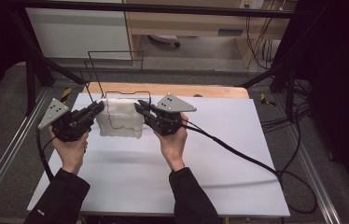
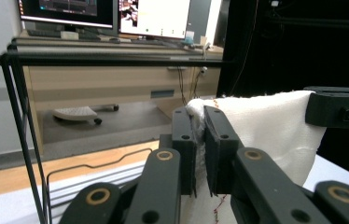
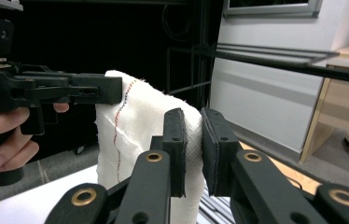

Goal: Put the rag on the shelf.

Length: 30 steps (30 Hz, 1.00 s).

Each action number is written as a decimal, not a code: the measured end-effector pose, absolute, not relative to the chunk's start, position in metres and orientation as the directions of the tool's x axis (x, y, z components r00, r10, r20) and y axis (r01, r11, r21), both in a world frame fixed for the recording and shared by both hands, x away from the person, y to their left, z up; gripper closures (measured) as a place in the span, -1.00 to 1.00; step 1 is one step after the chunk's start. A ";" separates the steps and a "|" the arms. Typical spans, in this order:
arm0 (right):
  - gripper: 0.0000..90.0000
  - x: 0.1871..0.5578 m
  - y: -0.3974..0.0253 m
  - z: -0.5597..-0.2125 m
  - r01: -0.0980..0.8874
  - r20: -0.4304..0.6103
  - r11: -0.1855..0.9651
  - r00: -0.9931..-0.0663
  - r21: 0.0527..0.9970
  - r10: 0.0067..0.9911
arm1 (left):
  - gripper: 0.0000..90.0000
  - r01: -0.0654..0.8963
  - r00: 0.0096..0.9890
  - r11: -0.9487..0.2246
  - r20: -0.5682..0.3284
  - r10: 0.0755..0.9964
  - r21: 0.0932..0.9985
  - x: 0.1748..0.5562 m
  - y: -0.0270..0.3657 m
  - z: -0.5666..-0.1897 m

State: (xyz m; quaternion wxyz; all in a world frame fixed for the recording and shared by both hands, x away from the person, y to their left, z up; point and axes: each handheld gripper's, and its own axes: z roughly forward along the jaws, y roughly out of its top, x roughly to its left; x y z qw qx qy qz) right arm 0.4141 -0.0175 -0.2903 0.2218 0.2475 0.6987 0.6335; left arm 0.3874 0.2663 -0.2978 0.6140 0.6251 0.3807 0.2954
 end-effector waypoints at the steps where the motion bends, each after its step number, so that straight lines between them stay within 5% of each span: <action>1: 0.80 0.415 -0.017 -0.289 0.062 0.003 0.072 -0.778 0.995 0.628 | 0.86 0.108 0.537 0.045 -0.096 0.838 0.993 0.388 0.267 -0.296; 30: 0.80 0.434 -0.005 -0.246 -0.013 -0.025 0.024 -0.757 1.000 0.653 | 0.86 0.016 0.518 0.079 -0.076 0.852 0.997 0.402 0.273 -0.255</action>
